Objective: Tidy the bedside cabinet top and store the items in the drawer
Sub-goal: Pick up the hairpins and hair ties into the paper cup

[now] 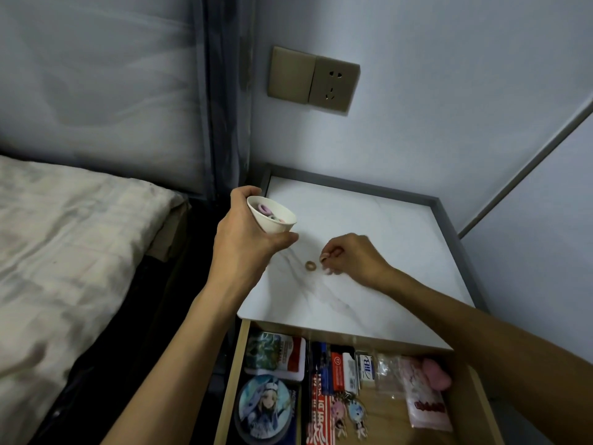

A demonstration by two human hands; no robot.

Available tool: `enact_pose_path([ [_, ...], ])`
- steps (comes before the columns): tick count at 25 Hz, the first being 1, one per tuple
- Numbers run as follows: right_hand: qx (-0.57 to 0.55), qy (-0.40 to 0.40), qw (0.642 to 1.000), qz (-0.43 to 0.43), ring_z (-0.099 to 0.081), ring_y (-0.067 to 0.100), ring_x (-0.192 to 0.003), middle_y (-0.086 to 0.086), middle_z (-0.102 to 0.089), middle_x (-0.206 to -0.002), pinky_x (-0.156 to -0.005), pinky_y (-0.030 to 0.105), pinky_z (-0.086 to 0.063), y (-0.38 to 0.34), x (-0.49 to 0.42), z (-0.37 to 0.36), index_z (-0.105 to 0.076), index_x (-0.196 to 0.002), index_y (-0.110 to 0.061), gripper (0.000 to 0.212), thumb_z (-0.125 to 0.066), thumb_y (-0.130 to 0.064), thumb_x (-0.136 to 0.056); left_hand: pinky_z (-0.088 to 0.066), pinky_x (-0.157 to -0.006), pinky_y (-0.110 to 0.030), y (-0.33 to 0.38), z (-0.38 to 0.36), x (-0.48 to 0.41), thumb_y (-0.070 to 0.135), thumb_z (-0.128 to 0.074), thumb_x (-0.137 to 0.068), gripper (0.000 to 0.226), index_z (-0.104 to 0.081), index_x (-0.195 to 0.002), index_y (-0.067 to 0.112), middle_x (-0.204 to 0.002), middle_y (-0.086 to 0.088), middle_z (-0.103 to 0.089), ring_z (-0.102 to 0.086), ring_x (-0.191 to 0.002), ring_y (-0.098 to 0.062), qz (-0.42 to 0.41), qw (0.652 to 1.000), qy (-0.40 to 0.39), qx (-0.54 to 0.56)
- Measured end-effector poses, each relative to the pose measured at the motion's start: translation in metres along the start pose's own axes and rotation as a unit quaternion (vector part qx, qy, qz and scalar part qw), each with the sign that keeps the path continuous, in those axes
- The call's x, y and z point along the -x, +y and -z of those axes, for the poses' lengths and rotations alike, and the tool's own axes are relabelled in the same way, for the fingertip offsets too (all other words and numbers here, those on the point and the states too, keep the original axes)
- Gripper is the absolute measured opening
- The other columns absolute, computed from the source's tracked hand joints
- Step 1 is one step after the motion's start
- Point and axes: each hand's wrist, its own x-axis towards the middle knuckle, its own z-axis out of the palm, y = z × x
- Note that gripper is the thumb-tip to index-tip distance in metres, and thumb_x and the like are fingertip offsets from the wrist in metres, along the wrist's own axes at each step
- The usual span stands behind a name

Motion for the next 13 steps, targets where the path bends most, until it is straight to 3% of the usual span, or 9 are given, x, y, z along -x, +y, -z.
enact_pose_path([
  [3,-0.099,0.063,0.993,0.032,-0.070,0.009,-0.065,0.009,-0.074,-0.077,-0.064,0.022,-0.053,-0.035,-0.001,0.033,-0.072,-0.085,-0.005,0.008,-0.073,0.001,-0.080,-0.053,-0.078,-0.028,0.000,0.000,0.000,0.022,-0.091,-0.061,0.083,-0.044,-0.129,0.025,-0.108,0.007,-0.057,-0.059,-0.094,-0.012,-0.002,1.000,-0.001,-0.002],
  [6,-0.159,0.043,0.979,0.118,-0.072,0.016,-0.072,0.012,-0.074,-0.079,-0.068,0.026,-0.057,-0.090,-0.004,0.058,-0.070,-0.088,-0.002,0.009,-0.073,0.001,-0.081,-0.055,-0.077,-0.031,0.001,-0.003,0.001,0.022,-0.091,-0.060,0.084,-0.043,-0.129,0.026,-0.107,0.007,-0.059,-0.060,-0.092,-0.011,-0.003,1.000,-0.011,-0.006],
  [8,-0.088,-0.003,0.980,0.179,-0.072,0.015,-0.074,0.005,-0.074,-0.080,-0.072,0.028,-0.058,-0.121,-0.005,0.057,-0.072,-0.087,-0.011,0.012,-0.076,-0.003,-0.079,-0.053,-0.071,-0.023,0.003,-0.005,0.003,0.022,-0.091,-0.059,0.082,-0.044,-0.127,0.027,-0.103,0.011,-0.062,-0.061,-0.087,-0.002,-0.006,1.000,-0.017,-0.003],
  [11,0.065,-0.074,0.970,0.222,-0.069,0.003,-0.083,-0.005,-0.075,-0.091,-0.079,0.021,-0.056,-0.143,-0.004,0.046,-0.075,-0.099,-0.018,0.022,-0.078,-0.011,-0.078,-0.049,-0.063,-0.012,0.006,-0.005,0.003,0.020,-0.090,-0.060,0.077,-0.044,-0.121,0.029,-0.094,0.018,-0.062,-0.060,-0.082,0.007,-0.005,1.000,-0.017,0.005],
  [13,0.035,-0.057,0.970,0.234,-0.070,0.006,-0.087,-0.002,-0.075,-0.095,-0.080,0.021,-0.056,-0.148,-0.003,0.049,-0.074,-0.105,-0.015,0.024,-0.074,-0.008,-0.082,-0.051,-0.065,-0.016,0.006,-0.002,0.003,0.019,-0.091,-0.059,0.079,-0.045,-0.123,0.028,-0.098,0.016,-0.063,-0.060,-0.085,0.005,0.000,1.000,-0.005,0.020],
])
